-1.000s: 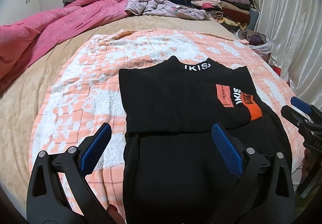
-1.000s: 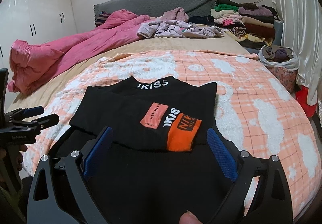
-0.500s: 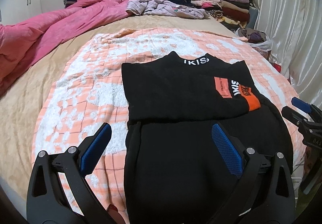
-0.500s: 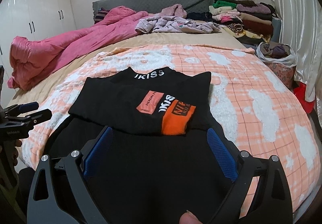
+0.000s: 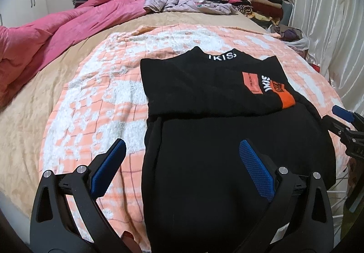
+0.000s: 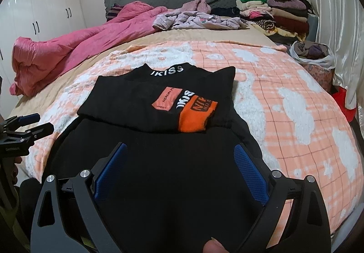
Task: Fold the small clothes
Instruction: 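Lower both open tools onto the hem of the black sweatshirt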
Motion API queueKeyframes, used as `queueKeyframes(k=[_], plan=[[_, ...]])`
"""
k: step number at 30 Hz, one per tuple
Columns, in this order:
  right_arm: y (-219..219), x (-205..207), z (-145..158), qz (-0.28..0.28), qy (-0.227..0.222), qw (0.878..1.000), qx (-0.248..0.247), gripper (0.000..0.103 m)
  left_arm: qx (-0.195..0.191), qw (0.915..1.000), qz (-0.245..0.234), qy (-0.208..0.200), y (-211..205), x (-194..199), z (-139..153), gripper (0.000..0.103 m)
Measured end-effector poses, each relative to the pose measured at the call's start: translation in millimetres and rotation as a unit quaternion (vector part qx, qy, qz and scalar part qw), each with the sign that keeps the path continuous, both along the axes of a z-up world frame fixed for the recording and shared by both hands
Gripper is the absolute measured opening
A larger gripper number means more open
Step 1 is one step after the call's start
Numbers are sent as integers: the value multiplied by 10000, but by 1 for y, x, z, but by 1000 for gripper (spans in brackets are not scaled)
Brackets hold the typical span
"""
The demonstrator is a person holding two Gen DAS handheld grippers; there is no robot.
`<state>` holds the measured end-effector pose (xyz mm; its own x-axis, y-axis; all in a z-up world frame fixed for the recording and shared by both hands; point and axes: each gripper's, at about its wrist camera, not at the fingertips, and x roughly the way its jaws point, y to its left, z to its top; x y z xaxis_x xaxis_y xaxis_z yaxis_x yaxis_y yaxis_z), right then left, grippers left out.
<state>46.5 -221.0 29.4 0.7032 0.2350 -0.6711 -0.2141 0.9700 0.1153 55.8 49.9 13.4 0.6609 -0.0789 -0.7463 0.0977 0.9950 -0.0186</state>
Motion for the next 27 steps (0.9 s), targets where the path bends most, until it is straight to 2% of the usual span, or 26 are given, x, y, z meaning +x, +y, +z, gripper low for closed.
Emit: queueKeyframes(k=[15, 27], plan=[[-12, -19, -19, 32, 298, 9994, -156, 94, 10, 9997, 136, 219, 11, -20, -14, 93], [-34, -30, -38, -131, 563, 9981, -215, 94, -237, 9960, 567, 645, 55, -36, -37, 93]])
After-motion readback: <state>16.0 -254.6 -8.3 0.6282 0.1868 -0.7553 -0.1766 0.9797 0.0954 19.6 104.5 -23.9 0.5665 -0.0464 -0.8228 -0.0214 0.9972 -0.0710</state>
